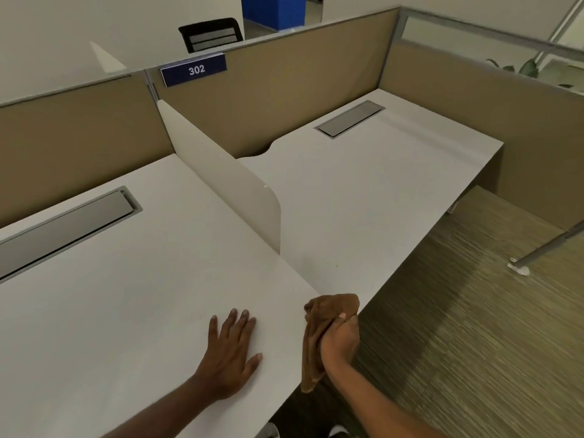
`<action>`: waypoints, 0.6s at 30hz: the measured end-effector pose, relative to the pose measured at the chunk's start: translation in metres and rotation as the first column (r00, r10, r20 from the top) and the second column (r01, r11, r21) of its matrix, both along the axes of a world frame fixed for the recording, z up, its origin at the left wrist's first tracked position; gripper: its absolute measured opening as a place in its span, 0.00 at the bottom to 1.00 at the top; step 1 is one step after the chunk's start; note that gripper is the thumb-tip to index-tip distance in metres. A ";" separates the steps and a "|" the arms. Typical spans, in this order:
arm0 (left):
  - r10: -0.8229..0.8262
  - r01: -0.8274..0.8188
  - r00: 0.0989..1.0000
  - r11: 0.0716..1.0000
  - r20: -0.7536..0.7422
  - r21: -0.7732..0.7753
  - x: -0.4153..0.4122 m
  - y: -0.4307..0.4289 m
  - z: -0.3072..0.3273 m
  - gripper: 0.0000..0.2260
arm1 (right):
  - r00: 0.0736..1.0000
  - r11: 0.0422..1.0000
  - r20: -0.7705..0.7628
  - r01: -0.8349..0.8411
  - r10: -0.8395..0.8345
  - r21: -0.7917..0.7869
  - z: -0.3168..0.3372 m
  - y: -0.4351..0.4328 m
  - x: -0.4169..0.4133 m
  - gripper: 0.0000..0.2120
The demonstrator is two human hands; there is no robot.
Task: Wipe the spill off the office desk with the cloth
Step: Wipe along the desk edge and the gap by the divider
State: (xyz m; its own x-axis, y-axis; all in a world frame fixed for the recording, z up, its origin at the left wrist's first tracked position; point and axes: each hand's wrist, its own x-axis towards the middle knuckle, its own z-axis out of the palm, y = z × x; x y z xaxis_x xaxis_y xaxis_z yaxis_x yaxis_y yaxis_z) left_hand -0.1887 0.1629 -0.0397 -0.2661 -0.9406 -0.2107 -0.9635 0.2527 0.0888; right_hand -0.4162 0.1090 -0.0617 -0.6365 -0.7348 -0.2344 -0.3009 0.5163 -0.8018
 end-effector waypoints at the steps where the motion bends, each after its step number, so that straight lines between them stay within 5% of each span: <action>1: 0.009 -0.009 1.000 1.000 -0.003 0.000 -0.001 -0.004 0.000 0.29 | 0.999 1.000 0.026 -0.022 0.022 -0.015 0.001 0.000 -0.005 0.18; 9: 0.181 -0.188 0.981 0.975 -0.063 -0.117 -0.048 -0.084 0.022 0.26 | 0.945 0.969 0.221 -0.220 0.241 -0.114 0.022 -0.041 -0.053 0.20; 13: 0.321 -0.333 0.940 0.937 -0.118 -0.108 -0.082 -0.113 0.017 0.26 | 0.816 0.892 0.369 -0.442 0.445 -0.099 0.026 -0.071 -0.067 0.19; 18: 0.420 -0.449 0.886 0.883 -0.194 -0.139 -0.123 -0.118 0.018 0.16 | 0.693 0.756 0.355 -0.652 0.627 -0.061 0.014 -0.068 -0.054 0.17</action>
